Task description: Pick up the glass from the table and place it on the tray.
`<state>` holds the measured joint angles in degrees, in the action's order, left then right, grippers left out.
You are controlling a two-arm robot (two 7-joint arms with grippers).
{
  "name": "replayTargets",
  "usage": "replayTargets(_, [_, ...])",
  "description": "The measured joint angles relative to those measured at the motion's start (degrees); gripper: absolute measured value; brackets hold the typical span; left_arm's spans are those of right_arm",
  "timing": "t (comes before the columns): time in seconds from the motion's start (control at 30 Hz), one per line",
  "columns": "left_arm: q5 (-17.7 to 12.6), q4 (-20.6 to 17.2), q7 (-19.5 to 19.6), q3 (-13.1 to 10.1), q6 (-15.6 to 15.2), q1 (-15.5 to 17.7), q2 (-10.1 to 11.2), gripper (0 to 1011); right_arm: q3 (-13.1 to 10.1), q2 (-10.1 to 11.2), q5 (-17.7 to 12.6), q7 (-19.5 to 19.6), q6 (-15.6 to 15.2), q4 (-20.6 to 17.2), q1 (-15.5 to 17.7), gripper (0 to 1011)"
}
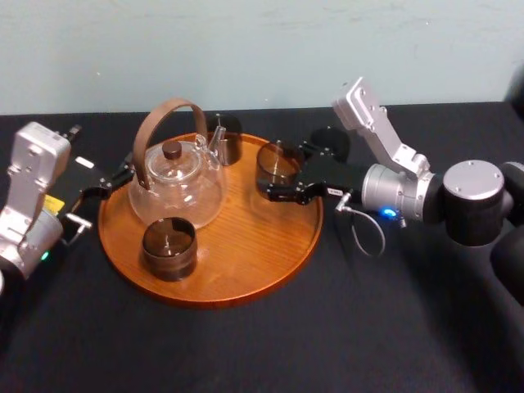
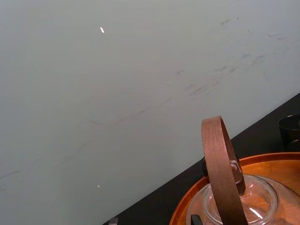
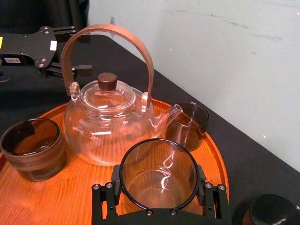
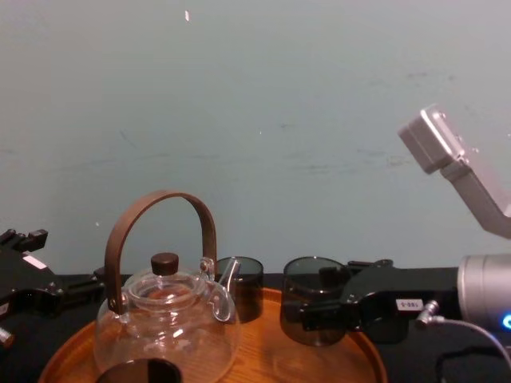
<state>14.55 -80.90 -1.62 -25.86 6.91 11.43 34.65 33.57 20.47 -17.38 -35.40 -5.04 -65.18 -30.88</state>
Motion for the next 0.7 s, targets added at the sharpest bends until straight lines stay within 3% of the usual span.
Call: replayTargets(0.7, [0.0, 0.0, 0.0, 0.0, 0.0, 0.0, 0.0, 1001, 0.46, -5.15, 1.89, -0.52, 4.55, 10.6, -3.62, 906])
